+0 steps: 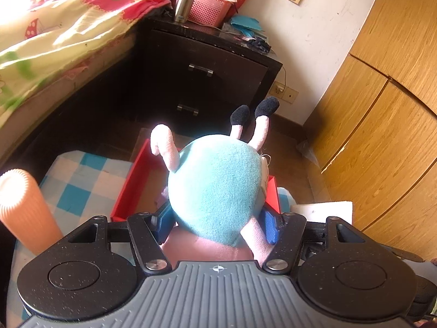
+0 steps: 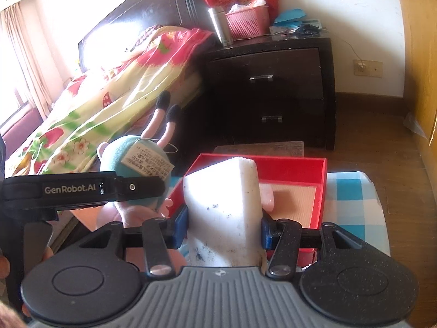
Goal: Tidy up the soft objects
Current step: 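Carry the pig plush and white sponge toward the red box with both grippers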
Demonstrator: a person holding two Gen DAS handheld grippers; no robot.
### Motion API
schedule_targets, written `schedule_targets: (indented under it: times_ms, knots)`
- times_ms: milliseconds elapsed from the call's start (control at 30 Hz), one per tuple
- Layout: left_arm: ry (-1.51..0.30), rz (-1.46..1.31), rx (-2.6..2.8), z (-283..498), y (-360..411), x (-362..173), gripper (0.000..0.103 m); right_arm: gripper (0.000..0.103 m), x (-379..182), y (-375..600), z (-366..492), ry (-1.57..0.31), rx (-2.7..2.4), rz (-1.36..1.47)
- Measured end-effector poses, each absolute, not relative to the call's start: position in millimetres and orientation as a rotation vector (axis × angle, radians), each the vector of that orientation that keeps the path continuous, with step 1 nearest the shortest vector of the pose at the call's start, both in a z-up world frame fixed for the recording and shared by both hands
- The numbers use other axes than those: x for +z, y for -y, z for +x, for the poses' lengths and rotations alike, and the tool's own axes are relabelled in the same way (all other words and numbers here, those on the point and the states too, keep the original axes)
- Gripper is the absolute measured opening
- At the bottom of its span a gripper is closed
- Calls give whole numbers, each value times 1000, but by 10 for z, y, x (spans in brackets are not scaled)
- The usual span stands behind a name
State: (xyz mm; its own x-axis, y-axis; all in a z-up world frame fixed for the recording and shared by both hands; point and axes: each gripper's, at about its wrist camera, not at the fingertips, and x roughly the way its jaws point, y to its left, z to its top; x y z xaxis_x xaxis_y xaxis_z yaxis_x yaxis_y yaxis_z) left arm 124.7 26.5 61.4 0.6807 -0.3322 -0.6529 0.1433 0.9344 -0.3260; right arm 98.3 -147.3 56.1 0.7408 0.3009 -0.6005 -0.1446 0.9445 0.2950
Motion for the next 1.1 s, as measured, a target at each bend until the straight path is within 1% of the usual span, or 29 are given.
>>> schedule_targets:
  times_ms: [333,567,867,967,1100]
  knots:
    - [-763,-287,-250,1582,-200,591,63,29,477,1568,1314,-697,194,264]
    - [-754,-282,-233,1909,-120,506,64,29,416,1608,1628,-664,167,257]
    - [-798,-263,-186,2256,-134,159,64,29,14,1738,2034,-700,128,304]
    - [-828,-258,-176,2321,-135,33,64,30,-169,1740,2142,-739,122,316]
    - [-848,-260,-161,2359,-134,-36,65,35,-317,1739,2223,-778,114,318]
